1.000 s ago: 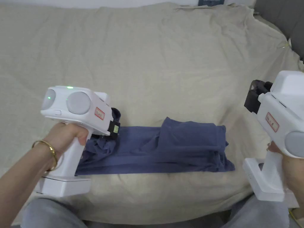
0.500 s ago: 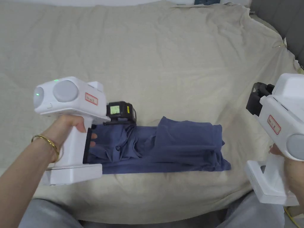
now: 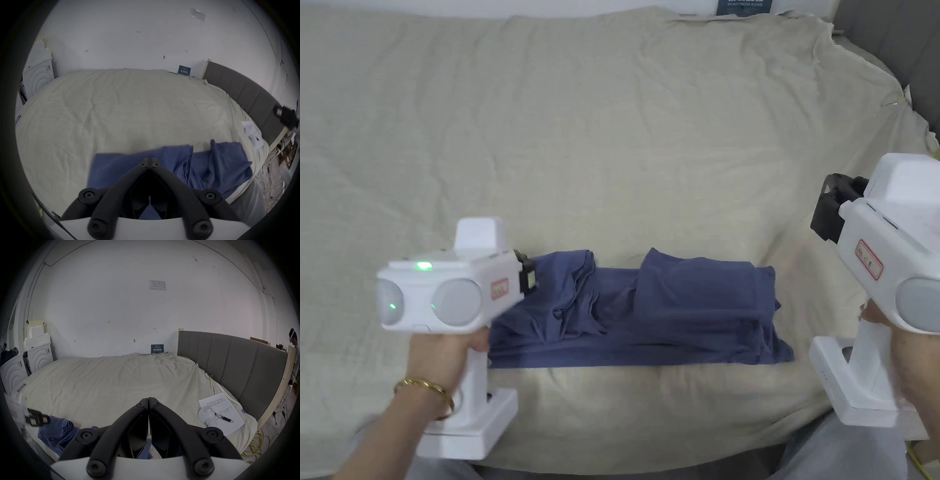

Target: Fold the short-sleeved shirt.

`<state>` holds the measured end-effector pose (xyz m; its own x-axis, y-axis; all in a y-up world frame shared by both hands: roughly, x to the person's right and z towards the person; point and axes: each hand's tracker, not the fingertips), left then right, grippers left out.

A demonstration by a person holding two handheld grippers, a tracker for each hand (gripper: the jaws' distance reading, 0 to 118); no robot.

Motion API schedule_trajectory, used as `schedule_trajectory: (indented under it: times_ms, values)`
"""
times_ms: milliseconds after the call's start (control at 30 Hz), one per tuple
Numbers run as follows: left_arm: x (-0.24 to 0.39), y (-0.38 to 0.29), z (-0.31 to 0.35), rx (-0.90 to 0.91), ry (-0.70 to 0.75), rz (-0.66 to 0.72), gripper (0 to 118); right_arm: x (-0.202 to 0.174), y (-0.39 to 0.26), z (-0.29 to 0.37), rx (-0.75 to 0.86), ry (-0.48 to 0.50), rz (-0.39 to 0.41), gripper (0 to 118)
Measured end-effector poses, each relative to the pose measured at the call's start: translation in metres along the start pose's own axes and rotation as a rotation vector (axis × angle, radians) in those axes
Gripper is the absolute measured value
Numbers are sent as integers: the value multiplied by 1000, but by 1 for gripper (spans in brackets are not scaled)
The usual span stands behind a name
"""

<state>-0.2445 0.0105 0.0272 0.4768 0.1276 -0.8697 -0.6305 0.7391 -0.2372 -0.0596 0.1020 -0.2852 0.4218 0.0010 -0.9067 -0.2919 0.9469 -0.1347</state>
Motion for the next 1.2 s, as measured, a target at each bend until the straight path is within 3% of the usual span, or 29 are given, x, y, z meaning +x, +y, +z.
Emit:
schedule_trajectory:
  times_ms: [200, 467, 567, 700, 800, 933, 1067, 1100, 1200]
  values:
    - [47, -46, -18, -90, -37, -35, 0, 2, -1, 4, -5, -3, 11, 0]
    - [86, -75, -16, -12, -18, -223, 0, 10, -5, 4, -22, -22, 6, 0]
    - [82, -70, -9, -37, -92, -125, 0, 9, -5, 3, -25, -18, 2, 0]
    - [78, -61, 0, -94, -229, -107, 0, 6, -6, 1, -26, -6, -6, 0]
    - [58, -30, 13, -48, -351, 135, 0, 5, -5, 0, -30, 3, -14, 0]
    - [28, 22, 32, 79, -326, 192, 0, 4, -2, 0, -29, 6, -5, 0]
    - [-23, 65, 36, 93, -285, 280, 0, 3, 2, 0, -19, 7, -11, 0]
    - [-38, 74, 34, 55, -283, 308, 2, 3, 2, 0, -21, 8, -12, 0]
    - [-80, 84, 24, -60, -298, 385, 32, 2, 2, -1, -23, 10, -10, 0]
